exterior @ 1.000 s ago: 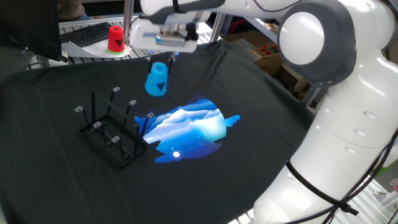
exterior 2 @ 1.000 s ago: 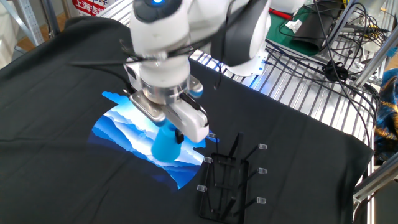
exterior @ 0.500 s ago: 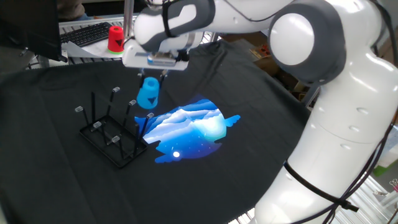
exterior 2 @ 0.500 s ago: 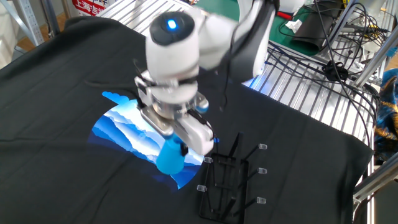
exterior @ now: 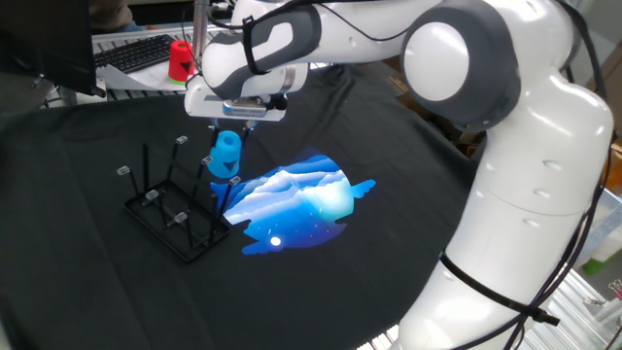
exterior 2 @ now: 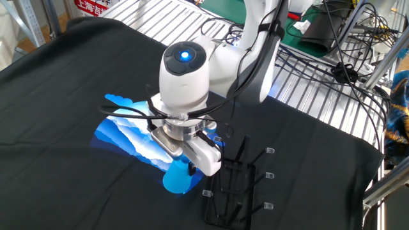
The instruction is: Take the cup off the cup rack
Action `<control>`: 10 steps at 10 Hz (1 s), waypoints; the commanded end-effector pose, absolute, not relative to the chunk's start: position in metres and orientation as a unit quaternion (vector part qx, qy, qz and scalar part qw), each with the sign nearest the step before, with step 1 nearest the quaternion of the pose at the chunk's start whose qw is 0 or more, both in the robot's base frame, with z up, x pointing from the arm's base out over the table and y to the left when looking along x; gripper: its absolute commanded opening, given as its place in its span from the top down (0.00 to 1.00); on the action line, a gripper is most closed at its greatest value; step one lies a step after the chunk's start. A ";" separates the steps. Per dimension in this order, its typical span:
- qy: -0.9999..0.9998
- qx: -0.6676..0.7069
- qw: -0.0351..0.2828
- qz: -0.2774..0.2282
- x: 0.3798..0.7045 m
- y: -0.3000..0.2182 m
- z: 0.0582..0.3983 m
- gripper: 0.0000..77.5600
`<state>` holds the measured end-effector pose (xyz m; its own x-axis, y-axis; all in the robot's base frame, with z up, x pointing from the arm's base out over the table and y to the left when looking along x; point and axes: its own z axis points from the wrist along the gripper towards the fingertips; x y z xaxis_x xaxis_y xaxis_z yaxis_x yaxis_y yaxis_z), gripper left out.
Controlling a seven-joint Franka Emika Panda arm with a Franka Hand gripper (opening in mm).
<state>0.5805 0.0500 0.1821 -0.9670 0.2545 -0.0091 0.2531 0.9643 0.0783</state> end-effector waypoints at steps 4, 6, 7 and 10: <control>0.993 0.110 0.020 0.039 0.587 0.041 0.165 0.98; 0.993 0.107 0.024 0.035 0.588 0.039 0.160 0.98; 0.993 0.108 0.027 0.035 0.588 0.039 0.158 0.98; 0.993 0.108 0.022 0.035 0.589 0.039 0.157 0.98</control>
